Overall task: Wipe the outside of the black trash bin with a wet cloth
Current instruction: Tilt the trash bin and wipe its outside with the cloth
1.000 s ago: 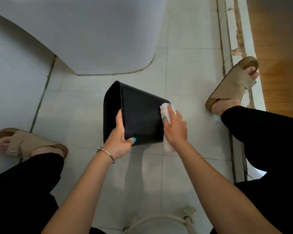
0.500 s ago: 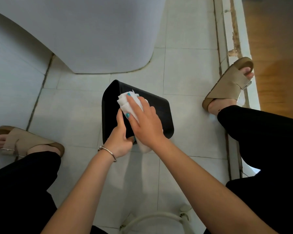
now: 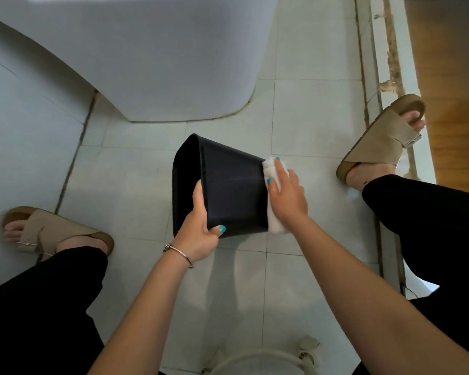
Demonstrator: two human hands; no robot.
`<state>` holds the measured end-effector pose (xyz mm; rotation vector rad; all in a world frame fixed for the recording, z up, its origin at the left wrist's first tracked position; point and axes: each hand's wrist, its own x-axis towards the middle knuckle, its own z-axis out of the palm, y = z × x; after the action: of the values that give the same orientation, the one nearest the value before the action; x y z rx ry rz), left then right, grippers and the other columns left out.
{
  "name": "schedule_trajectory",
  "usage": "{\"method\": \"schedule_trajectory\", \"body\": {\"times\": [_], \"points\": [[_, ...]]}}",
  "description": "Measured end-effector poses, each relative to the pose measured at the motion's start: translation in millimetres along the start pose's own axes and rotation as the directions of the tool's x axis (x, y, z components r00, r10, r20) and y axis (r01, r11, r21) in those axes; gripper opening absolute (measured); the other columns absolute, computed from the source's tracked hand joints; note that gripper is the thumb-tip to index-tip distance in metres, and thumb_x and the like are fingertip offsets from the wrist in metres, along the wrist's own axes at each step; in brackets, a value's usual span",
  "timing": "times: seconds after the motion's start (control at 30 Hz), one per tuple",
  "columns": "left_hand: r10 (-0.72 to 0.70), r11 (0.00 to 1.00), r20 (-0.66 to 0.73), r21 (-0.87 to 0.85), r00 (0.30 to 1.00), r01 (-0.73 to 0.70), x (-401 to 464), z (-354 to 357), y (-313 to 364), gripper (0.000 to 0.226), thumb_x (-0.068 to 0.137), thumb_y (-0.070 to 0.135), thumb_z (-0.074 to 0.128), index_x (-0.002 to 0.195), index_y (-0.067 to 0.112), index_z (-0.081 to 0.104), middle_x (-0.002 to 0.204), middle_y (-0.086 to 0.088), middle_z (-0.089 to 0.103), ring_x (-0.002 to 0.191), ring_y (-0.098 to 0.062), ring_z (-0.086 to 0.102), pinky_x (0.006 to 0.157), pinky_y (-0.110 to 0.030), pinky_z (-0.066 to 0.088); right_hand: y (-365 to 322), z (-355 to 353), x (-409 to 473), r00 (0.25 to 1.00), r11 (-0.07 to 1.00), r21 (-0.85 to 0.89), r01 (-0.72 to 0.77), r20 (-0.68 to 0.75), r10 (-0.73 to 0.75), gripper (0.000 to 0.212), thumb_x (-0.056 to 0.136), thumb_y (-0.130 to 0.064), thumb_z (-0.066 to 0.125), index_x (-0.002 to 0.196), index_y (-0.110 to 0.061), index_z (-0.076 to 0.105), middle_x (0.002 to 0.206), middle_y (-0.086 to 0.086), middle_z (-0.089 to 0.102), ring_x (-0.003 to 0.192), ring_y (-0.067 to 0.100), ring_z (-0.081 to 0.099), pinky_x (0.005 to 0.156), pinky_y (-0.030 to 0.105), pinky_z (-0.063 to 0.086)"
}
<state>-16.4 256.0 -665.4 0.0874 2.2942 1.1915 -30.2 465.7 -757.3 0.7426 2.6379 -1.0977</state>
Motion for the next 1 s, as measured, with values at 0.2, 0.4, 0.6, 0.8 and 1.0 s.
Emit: {"method": "schedule_trajectory", "body": {"times": [0.2,0.4,0.6,0.8,1.0], "points": [[-0.010,0.999,0.022,0.035,1.000,0.009,0,1,2,0.103,0.086,-0.006,0.059,0.151,0.026,-0.014,0.137,0.009,0.041,0.118,-0.010,0.047,0.102,-0.023,0.037,-6,-5,11,0.993,0.993,-0.014,-0.113,0.031,0.114,0.052,0.102,-0.045,0.032,0.150,-0.048,0.013,0.155,0.001,0.028,0.127,0.037,0.041,0.098,0.046,0.040],[0.032,0.990,0.042,0.138,0.999,-0.038,5,0,4,0.107,0.085,0.001,0.061,0.149,0.027,-0.020,0.119,0.004,0.047,0.104,-0.024,0.057,0.097,-0.039,0.047,-80,-3,-10,0.980,0.978,-0.060,0.198,0.004,-0.198,0.054,0.100,-0.049,0.033,0.151,-0.045,0.014,0.153,-0.002,0.028,0.118,0.035,0.043,0.090,0.047,0.044],[-0.001,0.979,0.039,0.204,0.999,-0.007,6,0,5,0.109,0.086,0.004,0.062,0.146,0.027,-0.026,0.116,-0.016,0.058,0.095,-0.027,0.059,0.092,-0.047,0.049,-107,-1,-21,0.920,0.919,-0.044,0.392,-0.002,-0.392,0.053,0.102,-0.047,0.032,0.152,-0.044,0.013,0.152,-0.002,0.027,0.112,0.029,0.045,0.072,0.036,0.042],[-0.004,0.982,0.033,0.188,0.999,-0.002,10,-8,-1,0.105,0.087,0.002,0.061,0.149,0.030,-0.019,0.128,-0.009,0.051,0.103,-0.023,0.054,0.096,-0.036,0.045,-73,-2,-2,0.958,0.958,-0.031,0.285,-0.029,-0.286,0.053,0.101,-0.046,0.033,0.150,-0.048,0.014,0.150,-0.004,0.030,0.109,0.031,0.048,0.081,0.041,0.048],[-0.004,0.979,0.046,0.202,0.999,-0.006,12,-6,1,0.107,0.087,0.001,0.061,0.147,0.035,-0.020,0.129,-0.014,0.053,0.095,-0.017,0.051,0.094,-0.039,0.048,-19,-4,27,1.000,1.000,0.016,-0.026,-0.011,0.026,0.050,0.101,-0.047,0.030,0.147,-0.055,0.011,0.153,-0.002,0.030,0.121,0.036,0.047,0.098,0.047,0.039]]}}
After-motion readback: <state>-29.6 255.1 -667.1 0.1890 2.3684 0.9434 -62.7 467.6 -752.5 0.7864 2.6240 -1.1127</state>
